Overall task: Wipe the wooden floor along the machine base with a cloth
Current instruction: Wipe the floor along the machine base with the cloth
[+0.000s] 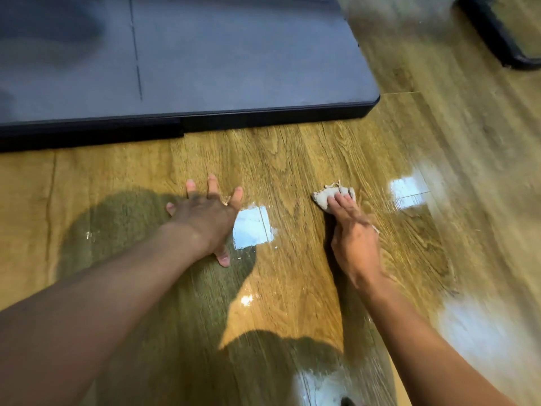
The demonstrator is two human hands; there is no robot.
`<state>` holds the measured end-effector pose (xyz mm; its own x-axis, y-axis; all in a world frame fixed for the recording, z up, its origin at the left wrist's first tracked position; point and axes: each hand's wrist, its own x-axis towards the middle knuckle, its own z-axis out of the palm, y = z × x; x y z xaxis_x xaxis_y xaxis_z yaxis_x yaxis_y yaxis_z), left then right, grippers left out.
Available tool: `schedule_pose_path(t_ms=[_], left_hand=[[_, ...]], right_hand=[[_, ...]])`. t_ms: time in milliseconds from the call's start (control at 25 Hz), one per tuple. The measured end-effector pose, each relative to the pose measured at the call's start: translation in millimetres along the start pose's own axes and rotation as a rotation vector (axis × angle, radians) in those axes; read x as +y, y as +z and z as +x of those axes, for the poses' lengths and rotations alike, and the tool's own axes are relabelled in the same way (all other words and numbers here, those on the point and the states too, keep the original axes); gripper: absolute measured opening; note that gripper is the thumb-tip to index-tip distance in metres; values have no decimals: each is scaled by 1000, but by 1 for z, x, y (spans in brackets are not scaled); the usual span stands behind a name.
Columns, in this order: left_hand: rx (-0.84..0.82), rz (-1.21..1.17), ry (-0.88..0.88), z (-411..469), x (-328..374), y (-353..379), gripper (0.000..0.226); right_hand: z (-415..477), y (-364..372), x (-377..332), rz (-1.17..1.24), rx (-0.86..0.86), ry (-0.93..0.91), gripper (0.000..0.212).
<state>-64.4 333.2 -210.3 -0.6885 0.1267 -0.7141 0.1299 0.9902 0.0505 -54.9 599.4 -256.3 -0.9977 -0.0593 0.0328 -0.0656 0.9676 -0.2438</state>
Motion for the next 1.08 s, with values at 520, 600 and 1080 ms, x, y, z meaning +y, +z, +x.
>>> schedule_pose_path(t_ms=[520,600,1080], left_hand=[[-26,-16,1,-9,5,-6,128],[-35,-20,-5,-11,7,-9,128],[22,-83,-27,-3,5,0,136]], right_hand=[[55,10,-25,55,-39,-207,46],[90,13,-30,28,-37,-171,42],[-29,-16,-7,101,-198,-218,50]])
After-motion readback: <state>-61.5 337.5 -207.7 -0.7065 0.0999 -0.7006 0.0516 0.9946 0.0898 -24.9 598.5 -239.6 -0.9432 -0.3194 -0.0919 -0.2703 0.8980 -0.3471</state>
